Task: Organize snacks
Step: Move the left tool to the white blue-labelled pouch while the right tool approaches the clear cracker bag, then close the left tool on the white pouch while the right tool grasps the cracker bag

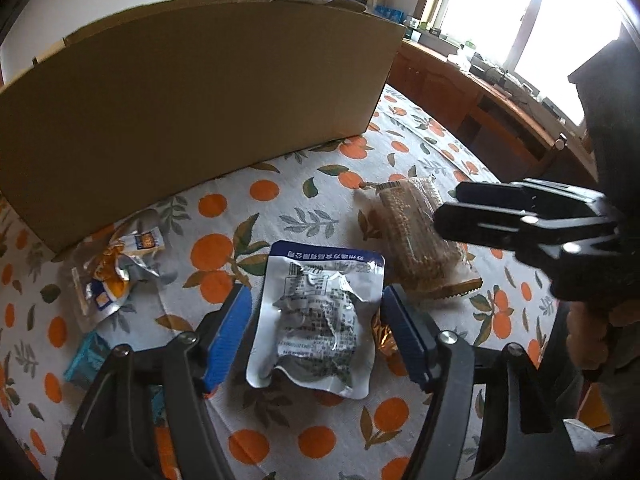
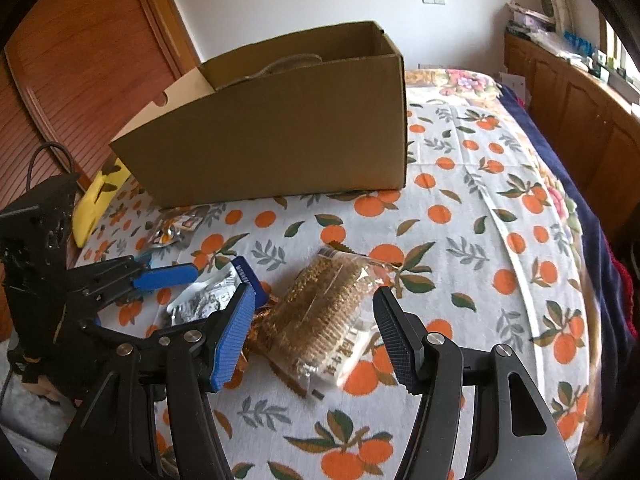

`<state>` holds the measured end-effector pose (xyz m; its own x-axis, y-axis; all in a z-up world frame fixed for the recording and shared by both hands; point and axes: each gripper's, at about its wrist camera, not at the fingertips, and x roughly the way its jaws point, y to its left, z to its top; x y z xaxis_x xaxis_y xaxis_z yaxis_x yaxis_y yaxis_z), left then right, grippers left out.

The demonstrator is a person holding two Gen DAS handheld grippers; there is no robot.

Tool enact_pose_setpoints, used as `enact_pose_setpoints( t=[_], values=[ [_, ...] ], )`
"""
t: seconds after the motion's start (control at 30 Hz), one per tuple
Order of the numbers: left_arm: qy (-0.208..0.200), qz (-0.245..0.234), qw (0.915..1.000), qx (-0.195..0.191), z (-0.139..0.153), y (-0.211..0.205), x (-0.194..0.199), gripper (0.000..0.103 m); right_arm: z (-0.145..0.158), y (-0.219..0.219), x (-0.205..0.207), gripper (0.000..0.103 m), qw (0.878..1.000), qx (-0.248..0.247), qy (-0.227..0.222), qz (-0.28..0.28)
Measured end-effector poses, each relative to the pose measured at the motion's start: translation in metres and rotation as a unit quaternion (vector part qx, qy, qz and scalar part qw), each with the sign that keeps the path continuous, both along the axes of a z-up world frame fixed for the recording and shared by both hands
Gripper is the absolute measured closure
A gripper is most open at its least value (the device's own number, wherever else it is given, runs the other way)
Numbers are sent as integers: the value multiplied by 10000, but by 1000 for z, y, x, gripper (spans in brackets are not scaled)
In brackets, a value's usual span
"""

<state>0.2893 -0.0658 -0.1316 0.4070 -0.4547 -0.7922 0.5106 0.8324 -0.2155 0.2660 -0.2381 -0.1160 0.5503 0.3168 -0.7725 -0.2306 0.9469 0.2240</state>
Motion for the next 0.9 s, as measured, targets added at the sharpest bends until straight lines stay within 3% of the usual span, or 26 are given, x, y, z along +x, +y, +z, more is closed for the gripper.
enact_pose_setpoints(
  t=[0.63,0.9],
  values=[
    [-60,-31,9998,194,-2,5,-8,41,-27,9,21,39,9995,-89,294,19],
    [-266,-54,9987,436,-5,-1,-13,38,-34,24,27,36,9984,-503,220,102]
  ],
)
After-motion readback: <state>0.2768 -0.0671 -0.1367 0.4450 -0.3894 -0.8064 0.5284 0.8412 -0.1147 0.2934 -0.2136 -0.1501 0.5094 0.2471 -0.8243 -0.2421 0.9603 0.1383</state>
